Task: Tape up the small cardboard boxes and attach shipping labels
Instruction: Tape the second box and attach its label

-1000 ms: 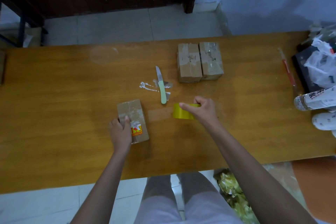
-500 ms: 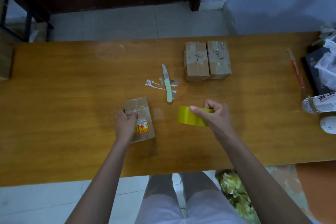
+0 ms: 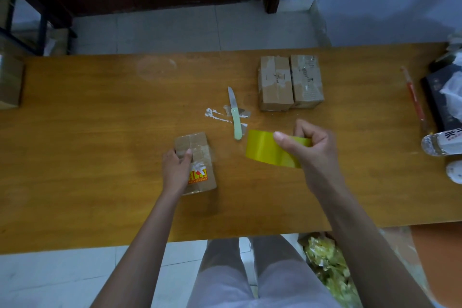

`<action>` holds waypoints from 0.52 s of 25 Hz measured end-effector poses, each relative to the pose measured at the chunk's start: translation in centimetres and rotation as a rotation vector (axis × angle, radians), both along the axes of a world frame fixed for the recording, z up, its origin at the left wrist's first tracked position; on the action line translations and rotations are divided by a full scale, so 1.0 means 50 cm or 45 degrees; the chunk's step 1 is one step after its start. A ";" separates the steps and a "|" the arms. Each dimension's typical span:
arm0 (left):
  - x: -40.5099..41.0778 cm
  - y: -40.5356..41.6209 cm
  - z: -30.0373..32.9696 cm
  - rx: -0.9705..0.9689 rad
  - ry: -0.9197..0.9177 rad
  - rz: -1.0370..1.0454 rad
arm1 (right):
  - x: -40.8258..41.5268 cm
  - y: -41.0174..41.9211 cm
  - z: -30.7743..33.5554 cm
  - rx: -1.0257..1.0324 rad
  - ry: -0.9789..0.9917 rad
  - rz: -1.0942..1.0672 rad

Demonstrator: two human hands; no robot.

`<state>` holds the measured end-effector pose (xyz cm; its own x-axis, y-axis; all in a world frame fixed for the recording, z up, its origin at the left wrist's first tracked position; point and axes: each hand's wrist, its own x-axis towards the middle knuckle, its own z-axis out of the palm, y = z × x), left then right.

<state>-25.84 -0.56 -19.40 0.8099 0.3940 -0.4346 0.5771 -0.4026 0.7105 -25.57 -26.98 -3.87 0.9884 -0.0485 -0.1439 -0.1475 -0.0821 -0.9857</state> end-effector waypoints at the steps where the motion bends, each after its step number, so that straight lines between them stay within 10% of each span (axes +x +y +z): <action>1: 0.002 -0.003 -0.001 0.015 -0.010 -0.021 | 0.013 -0.005 0.019 -0.019 -0.044 0.004; 13: 0.041 -0.206 0.081 -0.096 -0.108 -0.040 | 0.056 -0.002 0.105 0.049 -0.161 0.144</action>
<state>-23.80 -10.85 -15.33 0.8565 0.3368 -0.3911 0.5014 -0.3633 0.7853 -22.75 -27.10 1.38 0.9976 0.0673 -0.0178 -0.0142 -0.0527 -0.9985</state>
